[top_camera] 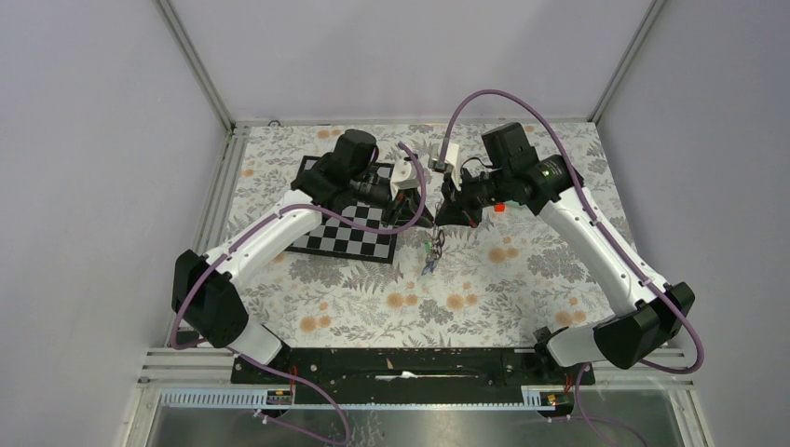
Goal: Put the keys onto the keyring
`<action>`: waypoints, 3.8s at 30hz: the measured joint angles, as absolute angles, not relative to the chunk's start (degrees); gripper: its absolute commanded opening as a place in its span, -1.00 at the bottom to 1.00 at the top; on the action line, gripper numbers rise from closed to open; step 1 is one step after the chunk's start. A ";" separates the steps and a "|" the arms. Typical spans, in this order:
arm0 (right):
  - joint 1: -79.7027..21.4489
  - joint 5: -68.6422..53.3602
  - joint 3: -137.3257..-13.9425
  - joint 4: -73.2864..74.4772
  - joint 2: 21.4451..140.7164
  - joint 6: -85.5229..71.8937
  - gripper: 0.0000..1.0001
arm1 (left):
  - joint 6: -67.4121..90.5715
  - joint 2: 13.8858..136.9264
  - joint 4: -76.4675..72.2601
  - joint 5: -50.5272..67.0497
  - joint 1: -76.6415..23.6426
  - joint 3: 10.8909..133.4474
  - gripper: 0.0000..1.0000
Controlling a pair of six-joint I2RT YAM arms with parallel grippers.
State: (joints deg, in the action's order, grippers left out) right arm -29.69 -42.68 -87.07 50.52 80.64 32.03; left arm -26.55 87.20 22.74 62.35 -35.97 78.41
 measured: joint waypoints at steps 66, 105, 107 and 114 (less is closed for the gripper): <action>-21.89 -62.70 -76.97 35.62 75.92 20.75 -0.72 | 36.51 85.84 -47.33 67.77 -31.64 55.68 -1.00; -26.85 -41.43 -89.52 53.54 80.90 30.00 -1.00 | -17.23 91.02 11.33 67.13 -35.55 77.03 -0.33; -26.87 -41.43 -89.52 53.54 80.90 30.02 -1.00 | -17.52 91.02 11.46 67.09 -35.55 77.36 -0.33; -26.89 -41.43 -88.68 53.32 80.90 30.04 -1.00 | -17.52 91.00 11.40 66.98 -35.55 77.47 -0.37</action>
